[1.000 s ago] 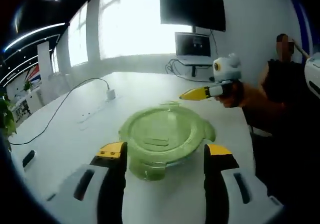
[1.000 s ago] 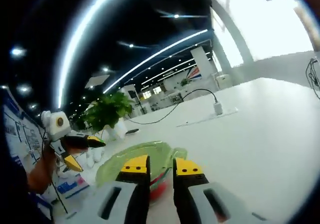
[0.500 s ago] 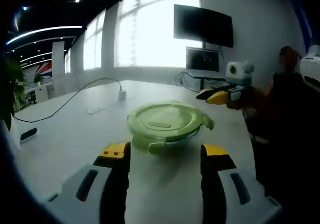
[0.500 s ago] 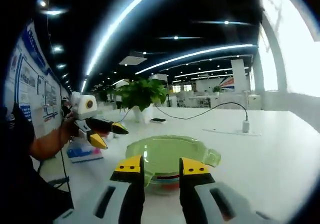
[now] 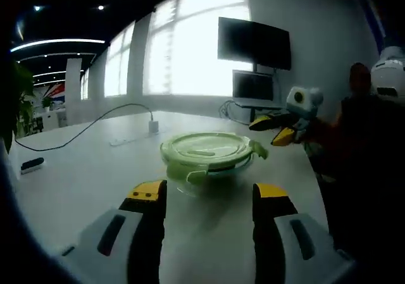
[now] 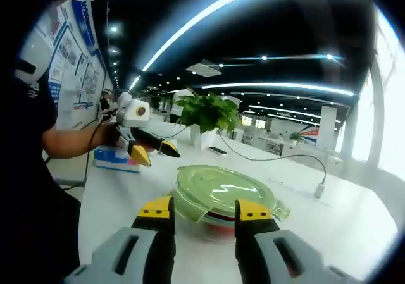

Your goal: Open container latches remove lid place lid upside down on tabletop take tomato from container place on tabletop

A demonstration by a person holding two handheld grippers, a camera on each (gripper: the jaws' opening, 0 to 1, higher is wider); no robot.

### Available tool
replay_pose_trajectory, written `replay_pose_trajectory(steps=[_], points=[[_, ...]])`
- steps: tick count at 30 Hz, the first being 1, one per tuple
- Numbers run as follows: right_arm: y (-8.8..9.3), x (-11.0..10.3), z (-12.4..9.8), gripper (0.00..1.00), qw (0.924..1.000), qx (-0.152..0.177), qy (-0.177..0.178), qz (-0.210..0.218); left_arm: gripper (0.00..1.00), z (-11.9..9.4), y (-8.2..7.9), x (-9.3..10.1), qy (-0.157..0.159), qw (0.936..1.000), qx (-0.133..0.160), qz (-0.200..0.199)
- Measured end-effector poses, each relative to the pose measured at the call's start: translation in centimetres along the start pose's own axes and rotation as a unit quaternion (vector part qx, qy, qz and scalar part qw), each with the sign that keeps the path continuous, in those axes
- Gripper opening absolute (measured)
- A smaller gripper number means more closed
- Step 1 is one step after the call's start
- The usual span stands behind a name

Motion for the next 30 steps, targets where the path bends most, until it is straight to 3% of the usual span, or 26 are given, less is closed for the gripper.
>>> replay_pose_trajectory(steps=[4, 6, 13, 16, 23, 30], points=[[1.3, 0.1, 0.5, 0.37, 0.9942, -0.018, -0.003, -0.106, 0.48, -0.1, -0.2, 0.5, 0.005, 0.9999, 0.005, 0.009], [2.0, 0.4, 0.7, 0.38, 0.9908, -0.029, 0.004, -0.132, 0.48, -0.1, -0.2, 0.8, 0.012, 0.9998, 0.006, 0.012], [0.8, 0.1, 1.1, 0.36, 0.9890, -0.001, -0.001, -0.148, 0.48, -0.1, -0.3, 1.1, 0.017, 0.9995, 0.008, 0.023], [0.7, -0.1, 1.7, 0.35, 0.9857, -0.005, -0.002, -0.169, 0.48, -0.2, -0.4, 1.1, 0.015, 0.9995, 0.011, 0.024], [0.7, -1.2, 2.4, 0.25, 0.9807, 0.000, -0.012, -0.195, 0.48, -0.2, -0.4, 1.3, 0.020, 0.9994, 0.011, 0.028], [-0.8, -2.0, 2.4, 0.14, 0.9759, 0.028, -0.008, -0.216, 0.48, -0.1, -0.2, 1.5, 0.023, 0.9991, 0.007, 0.034]])
Point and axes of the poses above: the point that each gripper's makers call its tool centre point, and the gripper's own axes: z roughly forward along the fingers, x roughly to its right, y roughly out of its underside, the point moved 1 cm from there along -z, roughly backward along the fingers, and after that the axes turned 12 degrees about z, right-handed, at the moved point
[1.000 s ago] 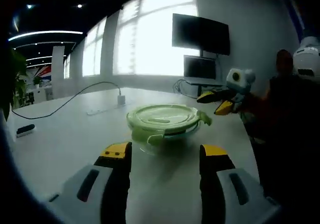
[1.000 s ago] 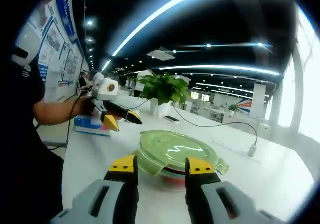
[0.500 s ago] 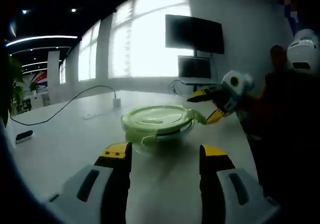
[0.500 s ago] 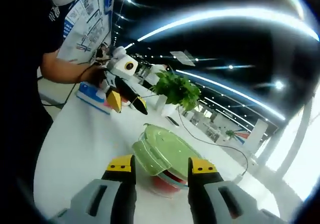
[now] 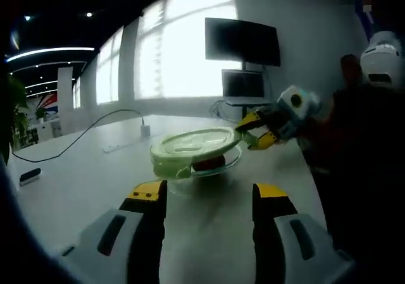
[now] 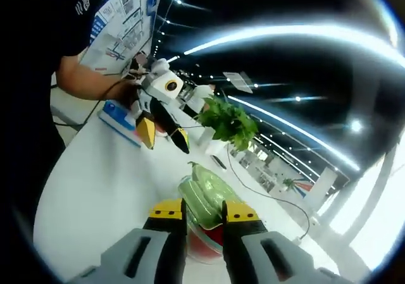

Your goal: Open container latches remove lid place lid upside down on tabletop take tomato from container place on tabletop

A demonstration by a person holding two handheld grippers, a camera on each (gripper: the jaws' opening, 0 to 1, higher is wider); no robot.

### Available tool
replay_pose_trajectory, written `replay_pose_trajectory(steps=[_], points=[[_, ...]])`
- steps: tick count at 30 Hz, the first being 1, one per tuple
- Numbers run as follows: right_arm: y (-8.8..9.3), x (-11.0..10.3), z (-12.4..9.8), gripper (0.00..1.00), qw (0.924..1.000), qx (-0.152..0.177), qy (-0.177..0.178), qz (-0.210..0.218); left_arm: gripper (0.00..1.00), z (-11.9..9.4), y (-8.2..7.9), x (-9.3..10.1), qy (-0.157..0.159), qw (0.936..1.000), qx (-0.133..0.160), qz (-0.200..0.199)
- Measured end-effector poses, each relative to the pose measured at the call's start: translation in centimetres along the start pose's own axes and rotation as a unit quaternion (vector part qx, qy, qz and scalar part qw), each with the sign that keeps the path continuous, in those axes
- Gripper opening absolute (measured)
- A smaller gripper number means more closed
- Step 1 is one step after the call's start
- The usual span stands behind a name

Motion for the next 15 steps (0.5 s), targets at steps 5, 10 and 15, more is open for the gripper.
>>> replay_pose_trajectory(steps=[5, 10, 15], points=[[-0.7, -0.2, 0.0, 0.07, 0.9981, -0.010, 0.005, -0.060, 0.48, 0.0, 0.1, -0.1, -0.003, 1.0000, -0.002, 0.002], [-1.5, 0.2, 0.0, 0.04, 0.9963, -0.007, 0.017, -0.084, 0.48, 0.1, 0.1, -0.1, -0.004, 1.0000, -0.004, 0.005], [-3.1, 1.2, 0.3, 0.02, 0.9888, -0.013, 0.020, -0.147, 0.48, 0.1, 0.1, -0.2, -0.005, 1.0000, -0.003, 0.005]])
Point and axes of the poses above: the point that each gripper's makers call its tool centre point, and the gripper's own axes: z roughly forward along the fingers, x roughly to its right, y roughly out of its underside, the point moved 1 cm from there along -z, roughly backward along the fingers, and after that the axes turned 12 degrees about z, right-handed, at the moved point
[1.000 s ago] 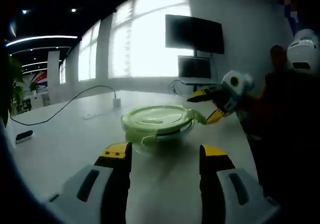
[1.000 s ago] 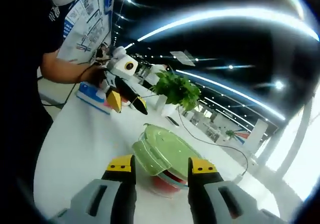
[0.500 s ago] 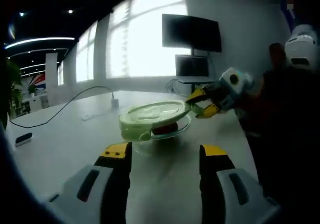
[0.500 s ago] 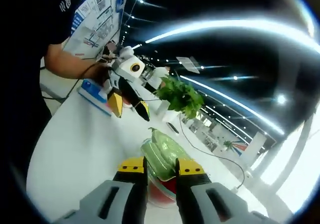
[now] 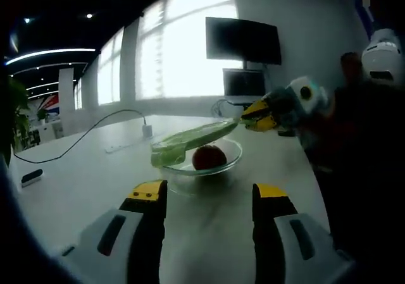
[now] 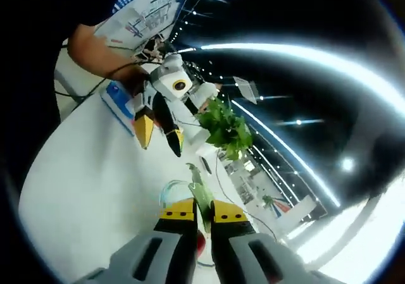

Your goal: Open container latches remove lid place lid upside down on tabletop take tomato from container place on tabletop

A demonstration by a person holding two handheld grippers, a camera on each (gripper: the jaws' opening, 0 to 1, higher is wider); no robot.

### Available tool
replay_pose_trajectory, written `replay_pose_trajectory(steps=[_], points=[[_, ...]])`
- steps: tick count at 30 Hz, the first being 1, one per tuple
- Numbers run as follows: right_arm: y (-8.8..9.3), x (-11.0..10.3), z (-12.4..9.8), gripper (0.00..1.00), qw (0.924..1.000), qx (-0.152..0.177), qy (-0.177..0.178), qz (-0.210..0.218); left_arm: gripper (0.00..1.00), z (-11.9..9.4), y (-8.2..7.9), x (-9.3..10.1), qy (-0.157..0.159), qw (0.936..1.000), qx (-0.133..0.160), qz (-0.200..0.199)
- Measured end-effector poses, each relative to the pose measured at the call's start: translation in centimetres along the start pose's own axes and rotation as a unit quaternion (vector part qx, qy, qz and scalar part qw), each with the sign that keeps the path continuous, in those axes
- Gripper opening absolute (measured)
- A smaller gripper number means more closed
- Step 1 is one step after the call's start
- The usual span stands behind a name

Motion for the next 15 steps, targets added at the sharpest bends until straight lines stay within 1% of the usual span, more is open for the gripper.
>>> replay_pose_trajectory(steps=[4, 5, 6, 8, 9, 10, 11, 12, 15], points=[[-1.4, 1.4, 0.8, 0.01, 0.9968, -0.009, -0.015, -0.078, 0.48, 0.0, 0.0, 0.0, -0.001, 1.0000, -0.001, 0.003], [-1.7, 2.0, 0.9, 0.00, 0.9947, -0.012, -0.011, -0.102, 0.48, 0.0, 0.0, -0.1, -0.001, 1.0000, -0.001, 0.003], [-1.9, 2.3, 1.1, 0.00, 0.9932, -0.017, -0.018, -0.114, 0.48, 0.0, 0.0, -0.1, -0.002, 1.0000, 0.000, 0.003], [-2.3, 3.2, 1.5, 0.00, 0.9871, -0.022, -0.017, -0.158, 0.48, 0.0, 0.0, -0.1, -0.003, 1.0000, 0.000, 0.004], [-2.3, 3.2, 1.7, 0.00, 0.9862, -0.026, -0.024, -0.162, 0.48, 0.0, 0.0, -0.1, -0.003, 1.0000, 0.000, 0.004], [-2.5, 3.4, 1.8, 0.00, 0.9839, -0.026, -0.026, -0.175, 0.48, 0.0, 0.0, -0.2, -0.003, 1.0000, 0.000, 0.004], [-2.6, 3.8, 2.0, 0.00, 0.9825, -0.028, -0.022, -0.183, 0.47, 0.0, 0.0, -0.2, -0.003, 1.0000, 0.000, 0.004], [-2.7, 3.8, 2.1, 0.00, 0.9827, -0.027, -0.024, -0.181, 0.47, -0.1, 0.0, -0.2, -0.003, 1.0000, 0.001, 0.005], [-2.8, 3.8, 2.4, 0.00, 0.9772, -0.031, -0.033, -0.208, 0.47, -0.1, 0.0, -0.2, -0.003, 1.0000, 0.004, 0.003]])
Point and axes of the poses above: the point that each gripper's makers call its tool centre point, and the gripper's own axes: z roughly forward along the fingers, x roughly to its right, y roughly out of its underside, the point moved 1 cm from there along -z, roughly backward along the fingers, and after that the axes turned 12 degrees about z, right-handed, at the moved point
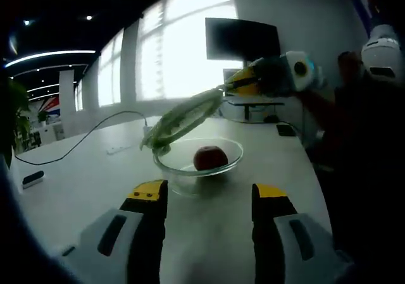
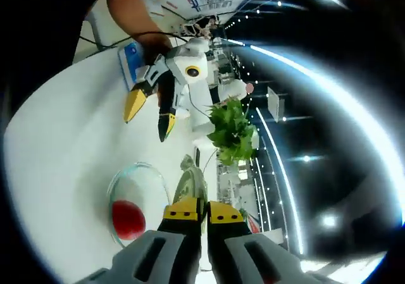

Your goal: Open container latches remove lid place lid upside down on tabletop take tomato from container place on tabletop

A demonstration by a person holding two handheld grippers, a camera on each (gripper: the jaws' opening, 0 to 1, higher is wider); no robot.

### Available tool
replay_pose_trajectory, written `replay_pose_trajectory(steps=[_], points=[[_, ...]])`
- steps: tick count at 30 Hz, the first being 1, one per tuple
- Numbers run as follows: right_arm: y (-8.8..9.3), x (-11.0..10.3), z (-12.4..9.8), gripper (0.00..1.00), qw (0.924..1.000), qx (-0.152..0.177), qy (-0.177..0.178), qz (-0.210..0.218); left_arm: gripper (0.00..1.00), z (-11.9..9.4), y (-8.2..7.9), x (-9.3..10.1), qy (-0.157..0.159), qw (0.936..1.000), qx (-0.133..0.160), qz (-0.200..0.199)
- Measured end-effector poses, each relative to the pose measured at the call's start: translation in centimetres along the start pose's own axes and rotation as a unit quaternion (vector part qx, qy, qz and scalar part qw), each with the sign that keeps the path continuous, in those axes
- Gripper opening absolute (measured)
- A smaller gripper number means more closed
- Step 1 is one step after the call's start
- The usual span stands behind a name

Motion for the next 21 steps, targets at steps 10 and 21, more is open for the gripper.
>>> replay_pose_trajectory(steps=[10, 21], points=[[0.3, 2.2, 1.4, 0.00, 0.9985, -0.023, -0.006, -0.049, 0.47, -0.1, 0.0, 0.2, 0.002, 1.0000, 0.001, 0.005], [1.2, 4.8, 3.1, 0.00, 0.9967, -0.042, -0.069, 0.010, 0.47, -0.2, -0.1, 0.1, 0.001, 1.0000, 0.004, 0.003]])
Point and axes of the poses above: the point that each gripper's makers call its tool centre point, and the gripper's own axes: z roughly forward along the fingers, x roughly to its right, y roughly out of its underside, the point moved 1 cm from there along -z, roughly backward along the fingers, and after that the axes turned 12 degrees about z, right-handed, at the moved point
